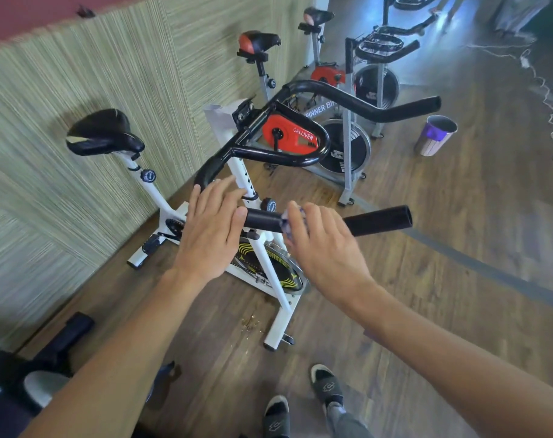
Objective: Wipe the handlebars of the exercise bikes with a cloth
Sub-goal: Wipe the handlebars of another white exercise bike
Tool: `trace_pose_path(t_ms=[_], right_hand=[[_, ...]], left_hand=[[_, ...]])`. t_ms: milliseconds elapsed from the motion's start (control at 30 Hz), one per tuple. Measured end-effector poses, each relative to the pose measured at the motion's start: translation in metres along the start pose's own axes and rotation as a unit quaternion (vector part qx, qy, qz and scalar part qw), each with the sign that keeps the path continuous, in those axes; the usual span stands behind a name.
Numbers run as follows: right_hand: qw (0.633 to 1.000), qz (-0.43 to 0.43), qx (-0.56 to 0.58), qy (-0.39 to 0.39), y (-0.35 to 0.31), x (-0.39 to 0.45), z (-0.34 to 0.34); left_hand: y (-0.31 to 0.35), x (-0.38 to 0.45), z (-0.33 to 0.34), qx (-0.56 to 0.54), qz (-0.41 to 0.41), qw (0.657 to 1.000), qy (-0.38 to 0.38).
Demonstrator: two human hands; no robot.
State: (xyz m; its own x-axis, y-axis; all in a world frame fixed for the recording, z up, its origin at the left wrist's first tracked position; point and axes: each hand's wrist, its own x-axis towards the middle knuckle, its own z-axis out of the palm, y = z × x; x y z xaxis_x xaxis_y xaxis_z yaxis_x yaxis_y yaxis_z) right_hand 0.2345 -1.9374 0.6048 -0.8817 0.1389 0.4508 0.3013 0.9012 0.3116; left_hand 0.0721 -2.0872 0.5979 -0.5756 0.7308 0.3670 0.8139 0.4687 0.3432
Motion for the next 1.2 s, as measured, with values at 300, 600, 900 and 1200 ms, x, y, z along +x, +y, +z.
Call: trace_pose_path(t_ms=[300,600,900,1200], right_hand=[[0.997,-0.06,-0.043,-0.022,0.017,0.009,-0.008],[0.999,-0.044,-0.003,-0.014,-0.002,0.036,0.002],[0.976,-0.153,-0.146,0.058,0.082,-0.007,-0.024],[0.986,-0.115,-0.1,0.066,0.068,0.001,-0.019]], left_hand=[[-0.005,-0.003,-0.006,-0.001,0.004,1.0,-0.024],[-0.004,-0.002,-0.003,-0.006,0.009,1.0,-0.016],[0.002,-0.007,-0.007,0.031,-0.01,0.999,-0.028],[0.017,-0.005,0.0,0.029,-0.059,0.998,0.001]])
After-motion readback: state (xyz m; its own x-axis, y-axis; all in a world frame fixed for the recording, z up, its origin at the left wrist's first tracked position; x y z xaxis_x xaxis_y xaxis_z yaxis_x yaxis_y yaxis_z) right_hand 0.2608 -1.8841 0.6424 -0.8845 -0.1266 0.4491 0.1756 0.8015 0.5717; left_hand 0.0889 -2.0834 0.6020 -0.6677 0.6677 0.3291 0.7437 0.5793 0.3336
